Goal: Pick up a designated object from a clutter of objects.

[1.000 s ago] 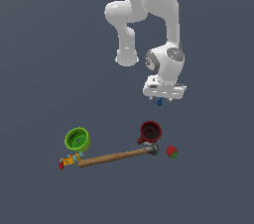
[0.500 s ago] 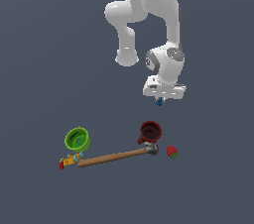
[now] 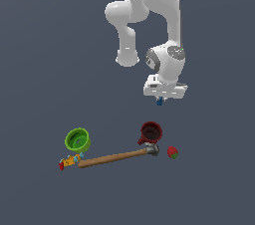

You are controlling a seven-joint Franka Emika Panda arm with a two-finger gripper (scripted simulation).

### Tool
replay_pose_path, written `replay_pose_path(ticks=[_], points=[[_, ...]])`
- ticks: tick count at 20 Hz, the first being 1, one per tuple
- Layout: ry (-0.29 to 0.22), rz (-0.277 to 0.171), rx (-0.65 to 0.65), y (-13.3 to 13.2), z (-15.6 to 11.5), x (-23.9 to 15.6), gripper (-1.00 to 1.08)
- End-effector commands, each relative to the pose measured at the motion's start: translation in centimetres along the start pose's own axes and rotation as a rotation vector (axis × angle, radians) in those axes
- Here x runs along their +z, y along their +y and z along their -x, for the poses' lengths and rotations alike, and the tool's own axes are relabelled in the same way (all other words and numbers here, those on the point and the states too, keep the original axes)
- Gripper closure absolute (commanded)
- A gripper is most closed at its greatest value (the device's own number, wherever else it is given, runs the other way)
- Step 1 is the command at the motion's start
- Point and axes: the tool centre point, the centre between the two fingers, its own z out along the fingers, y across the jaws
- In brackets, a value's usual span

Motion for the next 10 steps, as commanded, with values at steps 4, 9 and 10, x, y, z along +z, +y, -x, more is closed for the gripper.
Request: replay_pose_path(ticks=[4, 9, 10], points=[[0.001, 0.000, 0.000, 0.5, -0.6, -2.3, 1.08], [0.000, -0.001, -0.001, 1.2, -1.5, -5.6, 1.08], [0.000, -0.002, -0.001, 1.4, -1.7, -6.3, 1.08]])
